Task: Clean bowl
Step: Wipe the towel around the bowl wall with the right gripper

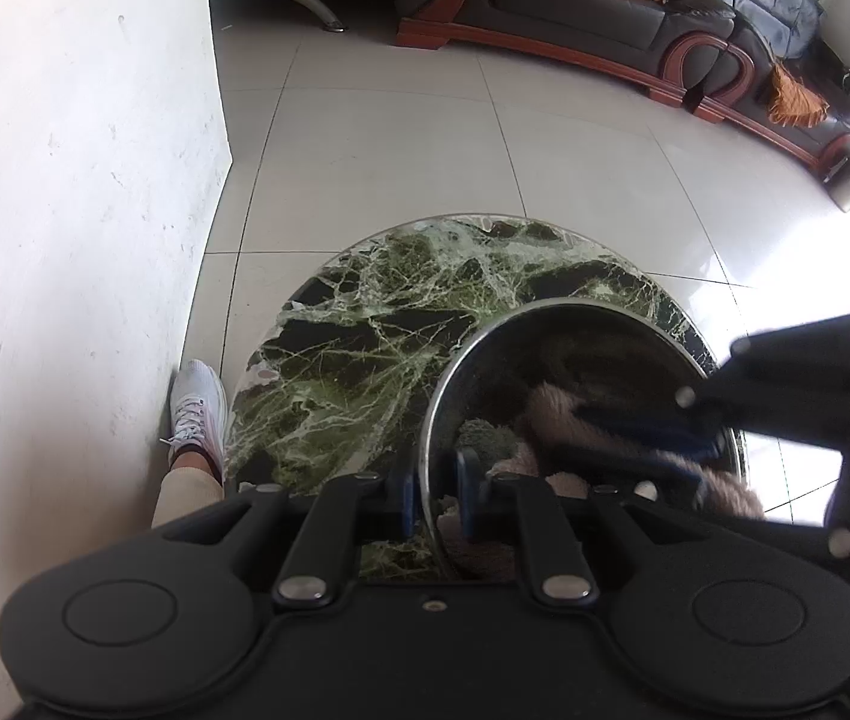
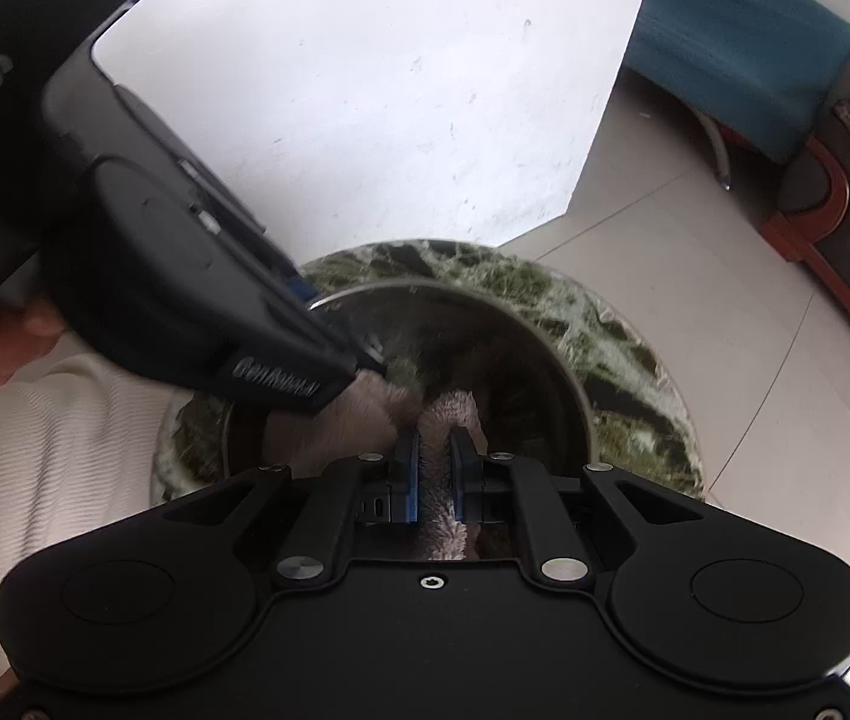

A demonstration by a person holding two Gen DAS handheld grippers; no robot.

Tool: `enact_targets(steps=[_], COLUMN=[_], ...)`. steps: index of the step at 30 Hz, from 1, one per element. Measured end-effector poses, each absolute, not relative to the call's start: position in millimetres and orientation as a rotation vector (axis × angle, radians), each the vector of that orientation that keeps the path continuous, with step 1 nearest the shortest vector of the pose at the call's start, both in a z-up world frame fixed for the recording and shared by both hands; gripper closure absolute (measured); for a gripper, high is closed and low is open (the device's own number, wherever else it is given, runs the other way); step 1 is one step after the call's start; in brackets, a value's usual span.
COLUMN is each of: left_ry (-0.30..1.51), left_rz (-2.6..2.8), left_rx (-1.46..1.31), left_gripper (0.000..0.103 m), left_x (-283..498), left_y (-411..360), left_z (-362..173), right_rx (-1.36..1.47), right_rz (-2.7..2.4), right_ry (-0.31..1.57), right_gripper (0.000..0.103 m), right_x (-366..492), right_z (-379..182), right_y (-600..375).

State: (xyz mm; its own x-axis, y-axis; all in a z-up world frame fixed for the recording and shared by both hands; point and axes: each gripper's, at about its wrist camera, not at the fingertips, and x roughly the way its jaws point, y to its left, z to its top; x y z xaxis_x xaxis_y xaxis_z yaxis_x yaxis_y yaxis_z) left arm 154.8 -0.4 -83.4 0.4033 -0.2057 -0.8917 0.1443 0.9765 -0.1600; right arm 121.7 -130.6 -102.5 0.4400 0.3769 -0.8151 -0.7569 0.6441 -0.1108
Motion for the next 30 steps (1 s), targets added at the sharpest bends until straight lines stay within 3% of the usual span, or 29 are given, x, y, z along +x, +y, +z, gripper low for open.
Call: enact_targets(steps=[27,30], left_ry=[1.137,1.134], left_rz=[-0.234,-0.229], left_rx=[-0.074,-0.066], left_gripper=[0.088,0.088], left_x=[155.9,155.3], left_y=[0.7,0.6], left_z=[-85.5,-83.6], right_rx=[-0.507,-0.499], right_rz=[0.705,0.692], right_ry=[0.892,0.901], right_gripper=[0.094,0.089], right_x=[122.1,117.9], right_z=[-110.4,-106.8], right_y=[-140.5,-143.2])
